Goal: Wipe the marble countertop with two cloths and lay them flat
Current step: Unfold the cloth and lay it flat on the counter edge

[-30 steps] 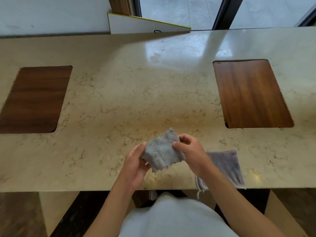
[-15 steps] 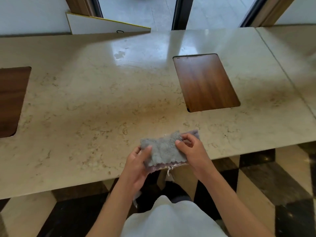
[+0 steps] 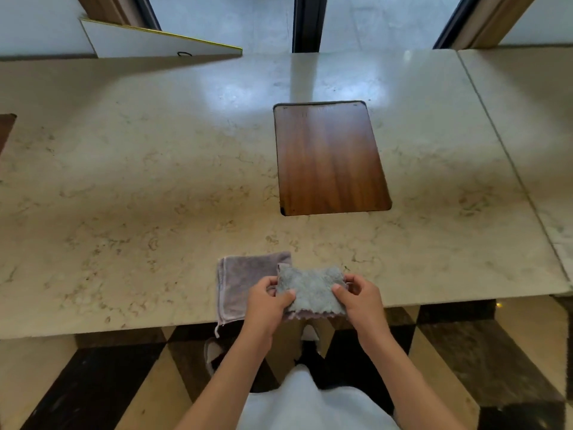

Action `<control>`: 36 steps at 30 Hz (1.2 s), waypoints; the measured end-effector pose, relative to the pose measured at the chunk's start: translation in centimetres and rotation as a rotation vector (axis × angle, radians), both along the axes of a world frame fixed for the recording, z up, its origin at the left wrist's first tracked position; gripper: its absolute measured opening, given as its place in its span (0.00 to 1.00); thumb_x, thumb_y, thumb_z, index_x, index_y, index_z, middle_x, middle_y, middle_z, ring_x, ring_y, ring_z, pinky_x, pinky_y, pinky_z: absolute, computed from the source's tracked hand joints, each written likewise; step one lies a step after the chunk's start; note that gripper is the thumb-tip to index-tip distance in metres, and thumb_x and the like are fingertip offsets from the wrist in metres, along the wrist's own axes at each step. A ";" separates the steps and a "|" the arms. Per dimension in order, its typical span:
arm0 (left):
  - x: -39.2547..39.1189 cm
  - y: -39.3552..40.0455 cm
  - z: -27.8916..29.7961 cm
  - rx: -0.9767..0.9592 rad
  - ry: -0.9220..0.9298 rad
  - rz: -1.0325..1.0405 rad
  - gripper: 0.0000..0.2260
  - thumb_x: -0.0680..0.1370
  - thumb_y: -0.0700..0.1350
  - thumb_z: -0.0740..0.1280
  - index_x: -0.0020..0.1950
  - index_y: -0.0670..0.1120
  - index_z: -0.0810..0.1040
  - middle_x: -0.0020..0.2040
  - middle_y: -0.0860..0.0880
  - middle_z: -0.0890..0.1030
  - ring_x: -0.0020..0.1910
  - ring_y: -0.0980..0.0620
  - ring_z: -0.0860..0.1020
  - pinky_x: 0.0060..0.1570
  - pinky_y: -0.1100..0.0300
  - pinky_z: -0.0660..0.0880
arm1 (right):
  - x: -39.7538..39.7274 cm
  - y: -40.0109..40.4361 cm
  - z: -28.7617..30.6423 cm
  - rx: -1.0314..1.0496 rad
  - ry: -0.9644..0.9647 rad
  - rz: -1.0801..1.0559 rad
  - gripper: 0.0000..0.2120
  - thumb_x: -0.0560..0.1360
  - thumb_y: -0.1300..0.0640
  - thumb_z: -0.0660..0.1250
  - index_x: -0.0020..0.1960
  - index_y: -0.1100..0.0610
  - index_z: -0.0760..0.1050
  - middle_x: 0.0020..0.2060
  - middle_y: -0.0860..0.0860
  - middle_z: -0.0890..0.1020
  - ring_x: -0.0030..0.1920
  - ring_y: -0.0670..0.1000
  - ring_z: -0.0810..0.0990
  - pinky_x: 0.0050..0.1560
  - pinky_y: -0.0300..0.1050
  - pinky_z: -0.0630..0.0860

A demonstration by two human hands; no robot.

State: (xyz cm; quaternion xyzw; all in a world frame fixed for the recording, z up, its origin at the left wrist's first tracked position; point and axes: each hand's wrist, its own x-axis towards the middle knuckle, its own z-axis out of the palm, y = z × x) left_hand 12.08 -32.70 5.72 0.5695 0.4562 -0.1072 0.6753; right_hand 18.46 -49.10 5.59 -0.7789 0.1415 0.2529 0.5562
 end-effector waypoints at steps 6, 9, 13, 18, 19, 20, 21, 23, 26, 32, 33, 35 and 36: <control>4.3 -4.4 -2.1 0.283 0.046 -0.090 0.18 0.76 0.42 0.72 0.65 0.45 0.74 0.52 0.48 0.81 0.44 0.50 0.84 0.44 0.50 0.84 | 4.7 -2.2 -1.7 -0.268 -0.146 0.102 0.04 0.79 0.61 0.69 0.53 0.54 0.78 0.47 0.49 0.82 0.48 0.49 0.82 0.48 0.49 0.82; 4.3 -5.4 -2.2 0.445 0.105 -0.187 0.22 0.76 0.44 0.73 0.68 0.45 0.71 0.52 0.47 0.80 0.45 0.53 0.81 0.43 0.60 0.80 | 4.9 -3.2 -2.5 -0.407 -0.149 0.174 0.06 0.79 0.57 0.69 0.54 0.57 0.75 0.47 0.51 0.80 0.46 0.52 0.80 0.44 0.48 0.79; 2.9 -6.5 -2.4 0.655 0.097 -0.300 0.15 0.76 0.42 0.73 0.56 0.49 0.71 0.52 0.49 0.75 0.51 0.48 0.77 0.48 0.55 0.77 | 3.5 -5.2 -3.5 -0.480 -0.097 0.193 0.11 0.78 0.54 0.70 0.45 0.56 0.69 0.39 0.53 0.79 0.37 0.54 0.79 0.35 0.51 0.78; 1.8 -7.2 -3.2 0.764 0.062 -0.374 0.14 0.77 0.38 0.71 0.60 0.43 0.73 0.45 0.51 0.71 0.42 0.53 0.73 0.36 0.66 0.66 | 2.1 -6.4 -4.3 -0.465 -0.113 0.192 0.15 0.78 0.61 0.70 0.41 0.52 0.66 0.37 0.54 0.80 0.36 0.57 0.82 0.36 0.59 0.83; 1.7 -7.2 -3.3 0.772 0.062 -0.392 0.15 0.77 0.38 0.71 0.62 0.42 0.73 0.43 0.52 0.70 0.40 0.55 0.72 0.35 0.66 0.66 | 2.0 -6.5 -4.3 -0.467 -0.119 0.197 0.15 0.78 0.61 0.70 0.40 0.52 0.66 0.36 0.54 0.79 0.35 0.57 0.82 0.36 0.59 0.83; 1.7 -7.3 -3.3 0.775 0.073 -0.408 0.15 0.77 0.38 0.71 0.62 0.41 0.73 0.43 0.52 0.70 0.40 0.56 0.71 0.35 0.66 0.66 | 2.1 -6.7 -4.3 -0.474 -0.120 0.213 0.14 0.78 0.61 0.70 0.41 0.52 0.66 0.36 0.54 0.79 0.35 0.57 0.82 0.36 0.60 0.82; 1.6 -7.4 -3.3 0.793 0.087 -0.424 0.13 0.77 0.39 0.70 0.61 0.42 0.74 0.44 0.52 0.70 0.39 0.56 0.71 0.36 0.66 0.67 | 2.2 -6.8 -4.3 -0.493 -0.119 0.244 0.13 0.79 0.60 0.70 0.42 0.53 0.67 0.36 0.53 0.79 0.36 0.56 0.81 0.37 0.59 0.82; 1.4 -7.7 -3.2 0.941 0.099 -0.485 0.08 0.78 0.41 0.70 0.56 0.44 0.74 0.47 0.51 0.71 0.40 0.54 0.72 0.36 0.62 0.72 | 2.2 -6.8 -3.9 -0.599 -0.158 0.346 0.09 0.79 0.57 0.69 0.46 0.54 0.69 0.40 0.51 0.78 0.39 0.52 0.79 0.39 0.54 0.81; 1.4 -8.4 -3.8 1.288 -0.058 -0.696 0.10 0.75 0.41 0.71 0.56 0.44 0.79 0.58 0.43 0.76 0.48 0.46 0.77 0.38 0.57 0.78 | 2.1 -6.3 -3.2 -0.792 -0.464 0.457 0.09 0.78 0.56 0.70 0.56 0.55 0.73 0.49 0.51 0.77 0.45 0.51 0.75 0.43 0.46 0.77; 2.4 -6.9 -6.6 1.319 -0.067 -1.013 0.30 0.83 0.58 0.53 0.82 0.46 0.57 0.82 0.40 0.57 0.81 0.41 0.56 0.76 0.44 0.53 | 3.2 -5.9 -6.7 -0.854 -0.740 0.903 0.31 0.80 0.47 0.63 0.79 0.55 0.61 0.79 0.56 0.64 0.79 0.62 0.61 0.76 0.65 0.62; 2.2 -6.4 -7.0 1.309 -0.047 -1.041 0.30 0.83 0.60 0.50 0.82 0.46 0.55 0.82 0.41 0.56 0.81 0.41 0.55 0.75 0.44 0.50 | 3.5 -6.5 -7.3 -0.869 -0.727 0.913 0.30 0.82 0.45 0.58 0.81 0.55 0.57 0.80 0.54 0.61 0.79 0.62 0.59 0.77 0.65 0.58; 1.7 -5.7 -7.6 1.276 -0.015 -1.121 0.31 0.84 0.63 0.47 0.82 0.47 0.54 0.82 0.41 0.55 0.81 0.41 0.55 0.75 0.44 0.50 | 3.8 -7.7 -8.2 -0.875 -0.710 0.921 0.30 0.83 0.42 0.48 0.82 0.52 0.52 0.81 0.52 0.57 0.80 0.62 0.56 0.76 0.65 0.51; 1.6 -5.5 -7.7 1.273 -0.004 -1.149 0.31 0.84 0.64 0.45 0.82 0.47 0.54 0.82 0.42 0.55 0.81 0.41 0.55 0.75 0.43 0.50 | 3.9 -8.1 -8.5 -0.878 -0.720 0.932 0.30 0.83 0.42 0.46 0.82 0.52 0.50 0.82 0.51 0.55 0.80 0.62 0.55 0.75 0.64 0.50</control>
